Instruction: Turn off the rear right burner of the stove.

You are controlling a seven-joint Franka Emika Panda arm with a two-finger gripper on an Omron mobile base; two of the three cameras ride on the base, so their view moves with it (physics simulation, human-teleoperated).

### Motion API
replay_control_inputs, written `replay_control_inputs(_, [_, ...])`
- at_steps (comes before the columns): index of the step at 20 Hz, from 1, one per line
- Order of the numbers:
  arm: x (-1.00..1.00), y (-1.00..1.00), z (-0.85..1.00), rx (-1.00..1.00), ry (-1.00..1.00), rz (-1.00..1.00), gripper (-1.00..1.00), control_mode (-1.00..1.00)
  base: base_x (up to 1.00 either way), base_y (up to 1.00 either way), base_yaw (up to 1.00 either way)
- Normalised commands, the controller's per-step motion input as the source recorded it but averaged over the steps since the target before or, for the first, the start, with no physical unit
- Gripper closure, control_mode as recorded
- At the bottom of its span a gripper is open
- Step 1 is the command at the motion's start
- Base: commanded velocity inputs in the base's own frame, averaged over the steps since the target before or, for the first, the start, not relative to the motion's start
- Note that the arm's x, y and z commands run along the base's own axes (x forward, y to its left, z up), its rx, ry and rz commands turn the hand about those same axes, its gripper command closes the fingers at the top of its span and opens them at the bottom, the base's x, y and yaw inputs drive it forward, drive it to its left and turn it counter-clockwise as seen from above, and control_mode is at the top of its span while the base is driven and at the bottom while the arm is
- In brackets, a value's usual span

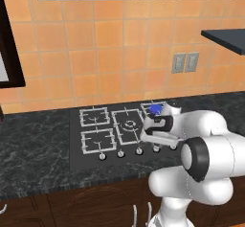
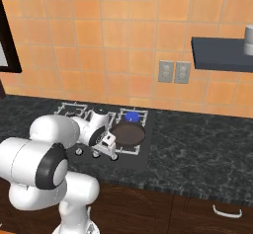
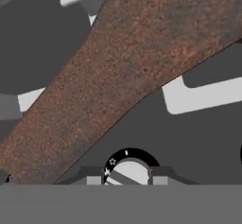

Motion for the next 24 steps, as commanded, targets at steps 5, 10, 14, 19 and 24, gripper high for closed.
replay_control_inputs(5, [-0.17, 0.0, -0.01, 0.01, 0.02, -0.35, 1.0, -1.0, 0.0, 0.0, 0.0])
replay_control_inputs(10, [-0.11, 0.0, 0.0, 0.01, 0.05, -0.34, 1.0, -1.0, 0.0, 0.0, 0.0])
replay_control_inputs(14, [-0.12, 0.0, 0.0, 0.02, 0.06, -0.34, 1.0, -1.0, 0.0, 0.0, 0.0])
replay_control_inputs(19, [-0.15, 0.0, -0.01, 0.03, 0.04, -0.34, 1.0, -1.0, 0.0, 0.0, 0.0])
replay_control_inputs(24, [-0.18, 0.0, -0.01, 0.04, 0.04, -0.35, 1.0, -1.0, 0.0, 0.0, 0.0])
